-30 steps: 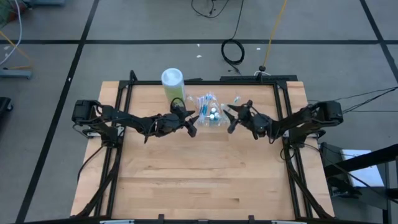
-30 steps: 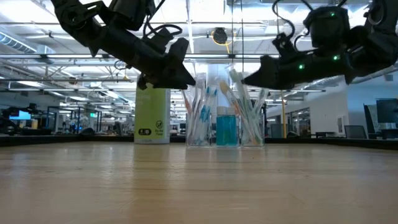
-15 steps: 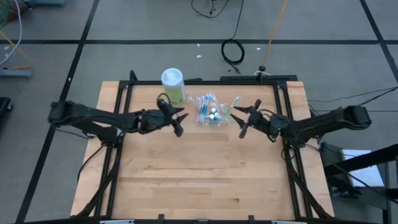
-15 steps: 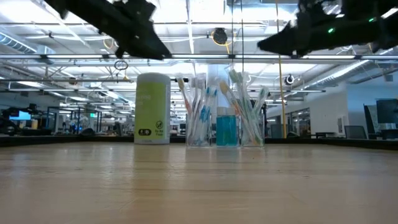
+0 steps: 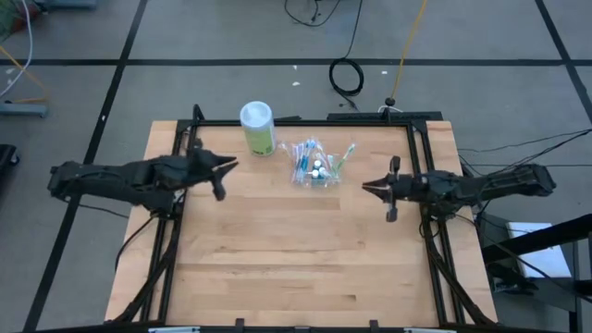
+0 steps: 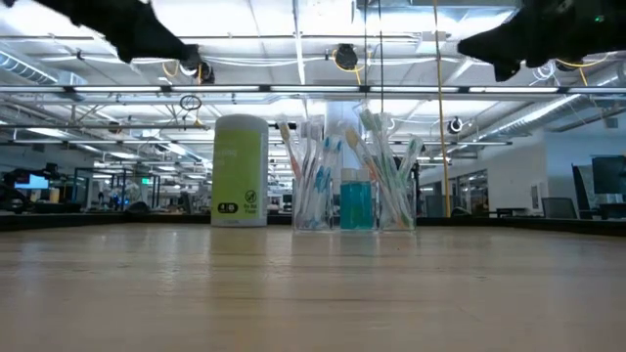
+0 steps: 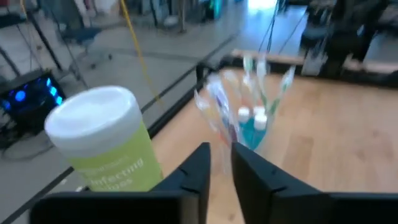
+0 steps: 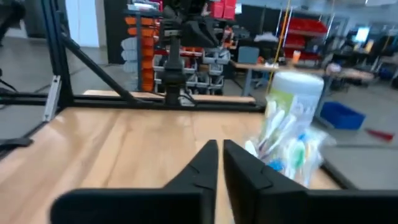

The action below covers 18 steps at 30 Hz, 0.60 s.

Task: Pick & Place toothbrushing station
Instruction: Return to Home Position

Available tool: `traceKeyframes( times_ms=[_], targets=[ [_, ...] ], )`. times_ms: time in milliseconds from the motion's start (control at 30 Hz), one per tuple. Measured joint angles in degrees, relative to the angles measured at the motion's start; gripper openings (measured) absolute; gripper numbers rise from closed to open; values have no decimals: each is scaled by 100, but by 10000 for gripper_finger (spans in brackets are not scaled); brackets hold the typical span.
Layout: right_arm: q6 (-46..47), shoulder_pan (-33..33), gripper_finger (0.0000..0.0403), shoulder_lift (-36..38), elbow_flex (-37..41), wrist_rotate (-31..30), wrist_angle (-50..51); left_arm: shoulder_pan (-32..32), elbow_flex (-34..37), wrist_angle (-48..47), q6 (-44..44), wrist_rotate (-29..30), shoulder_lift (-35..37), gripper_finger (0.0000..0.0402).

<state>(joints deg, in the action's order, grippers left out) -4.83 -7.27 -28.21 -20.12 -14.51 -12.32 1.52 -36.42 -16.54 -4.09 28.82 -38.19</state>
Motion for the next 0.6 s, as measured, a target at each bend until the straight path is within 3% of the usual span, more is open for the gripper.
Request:
traceKeyframes(
  times_ms=[133, 233, 600],
  targets=[
    [407, 7, 10, 505, 106, 65, 442, 51, 755, 645, 614, -833, 846, 19],
    [437, 5, 8, 816, 340, 494, 387, 52, 1295, 1165, 1032, -1611, 1386, 6],
    [503, 5, 2, 2049, 1421, 737, 235, 50, 2795, 2068, 1304, -1904, 2901, 6]
  ],
)
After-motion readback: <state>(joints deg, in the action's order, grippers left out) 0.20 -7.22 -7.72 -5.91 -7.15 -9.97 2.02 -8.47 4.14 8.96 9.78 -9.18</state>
